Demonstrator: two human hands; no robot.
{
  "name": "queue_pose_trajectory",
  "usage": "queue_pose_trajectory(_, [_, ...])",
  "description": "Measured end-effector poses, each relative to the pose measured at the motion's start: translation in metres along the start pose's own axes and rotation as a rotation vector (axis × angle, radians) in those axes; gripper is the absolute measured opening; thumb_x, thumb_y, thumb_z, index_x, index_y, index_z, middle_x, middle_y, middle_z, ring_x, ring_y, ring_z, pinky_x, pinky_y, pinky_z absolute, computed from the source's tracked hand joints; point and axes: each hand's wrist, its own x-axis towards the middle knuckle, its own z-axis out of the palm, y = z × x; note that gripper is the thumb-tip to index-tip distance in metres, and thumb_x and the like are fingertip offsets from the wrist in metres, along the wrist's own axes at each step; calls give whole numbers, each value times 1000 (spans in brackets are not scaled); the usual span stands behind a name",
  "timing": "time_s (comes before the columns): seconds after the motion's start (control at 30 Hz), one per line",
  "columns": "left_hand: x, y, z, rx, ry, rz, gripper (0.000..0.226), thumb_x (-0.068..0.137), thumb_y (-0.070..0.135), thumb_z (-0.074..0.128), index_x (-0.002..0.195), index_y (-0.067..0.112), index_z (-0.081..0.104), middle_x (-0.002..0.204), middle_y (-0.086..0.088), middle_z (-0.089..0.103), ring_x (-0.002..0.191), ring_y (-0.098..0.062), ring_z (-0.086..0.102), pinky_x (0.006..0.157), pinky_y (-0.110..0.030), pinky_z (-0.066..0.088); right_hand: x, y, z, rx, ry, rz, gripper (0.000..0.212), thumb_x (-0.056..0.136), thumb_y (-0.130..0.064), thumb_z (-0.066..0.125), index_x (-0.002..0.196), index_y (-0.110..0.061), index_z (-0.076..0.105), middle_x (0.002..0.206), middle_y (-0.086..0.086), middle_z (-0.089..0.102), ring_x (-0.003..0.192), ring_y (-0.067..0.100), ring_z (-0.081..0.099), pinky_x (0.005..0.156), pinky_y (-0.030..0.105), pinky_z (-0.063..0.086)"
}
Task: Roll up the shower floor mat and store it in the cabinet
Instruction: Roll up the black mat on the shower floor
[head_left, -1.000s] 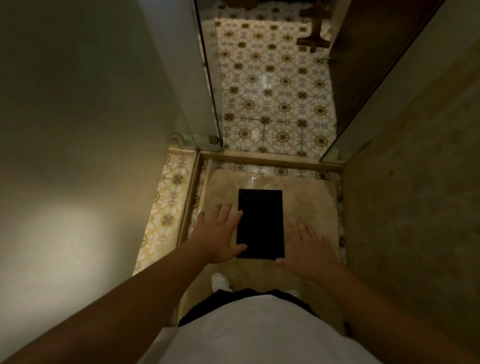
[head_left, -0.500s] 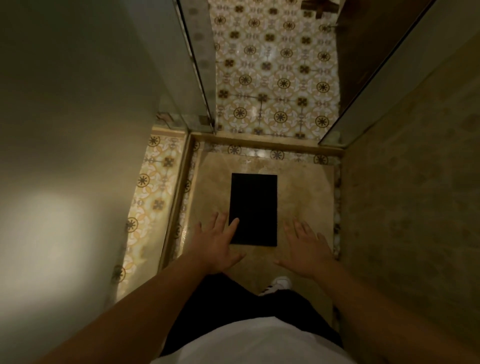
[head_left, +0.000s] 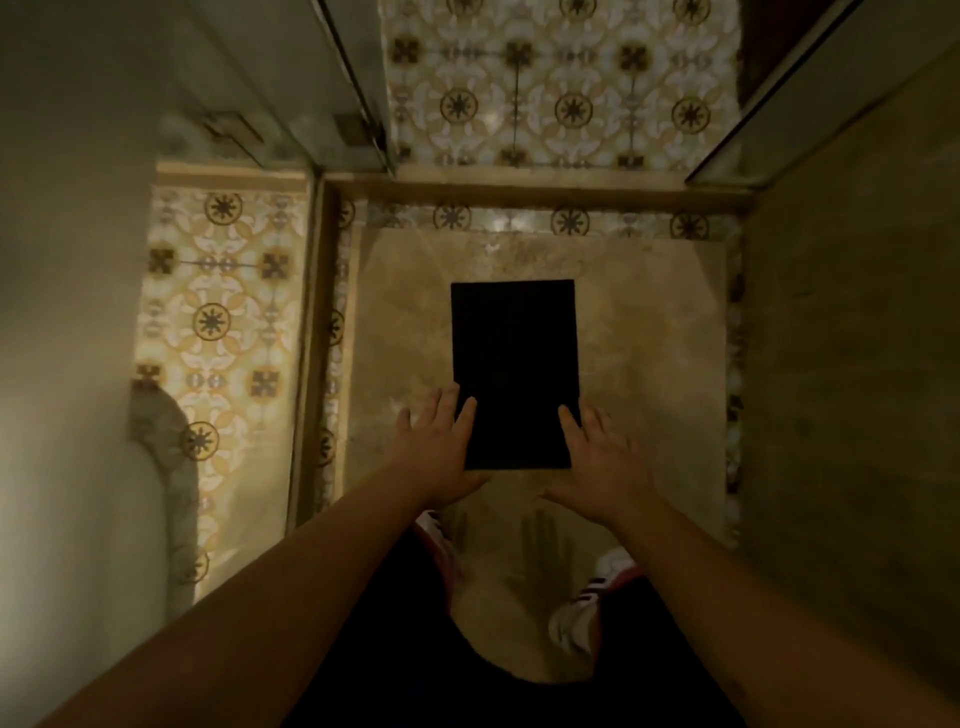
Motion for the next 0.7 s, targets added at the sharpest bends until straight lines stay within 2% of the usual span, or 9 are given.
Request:
queue_pose_trajectory(0.1, [76, -13, 66, 42, -81, 30, 105, 83, 72, 45, 153, 13, -7, 162, -8, -13, 148, -27, -8, 114, -58, 9, 70, 12, 69, -66, 8, -54, 114, 69, -78, 55, 151, -27, -6, 161, 4, -9, 146, 26, -2, 111, 56, 17])
queue_pose_trajectory(0.23, [157, -37, 142, 37, -192, 104, 109, 83, 72, 47, 152, 10, -9, 161, -8, -16, 148, -25, -9, 115, -56, 8, 153, 32, 157, -198, 78, -156, 110, 68, -72, 60, 150, -27, 3, 161, 5, 4, 145, 25, 5, 111, 58, 18])
queue_pose_trajectory(0.4, [237, -85, 234, 174, -101, 209, 121, 74, 82, 45, 151, 8, -12, 161, -11, -16, 148, -26, -10, 116, -51, 8, 226, 65, 254, -231, 23, -160, 115, 68, -72, 60, 148, -28, -9, 161, 2, -4, 146, 23, -3, 112, 55, 8])
queue_pose_trajectory(0.53, [263, -93, 302, 187, -17, 258, 127, 68, 83, 50, 151, 5, -6, 161, -16, -9, 147, -34, -9, 116, -51, 9, 252, 82, 300, -247, 8, -159, 123, 61, -76, 63, 148, -29, -9, 161, 3, -8, 146, 25, -4, 113, 53, 8])
queue_pose_trajectory(0.6, [264, -90, 326, 238, 35, 279, 126, 66, 83, 53, 152, 6, 0, 161, -18, -5, 146, -40, -4, 116, -52, 13, 257, 89, 306, -266, 21, -165, 123, 60, -73, 68, 149, -28, -4, 160, 6, -3, 145, 27, 0, 113, 54, 12])
queue_pose_trajectory(0.7, [262, -87, 345, 325, 78, 296, 118, 65, 82, 55, 149, 13, 9, 158, -22, -1, 141, -42, 10, 110, -52, 24, 263, 92, 299, -303, 49, -194, 119, 58, -66, 75, 149, -27, 8, 155, 12, 15, 141, 33, 12, 109, 57, 21])
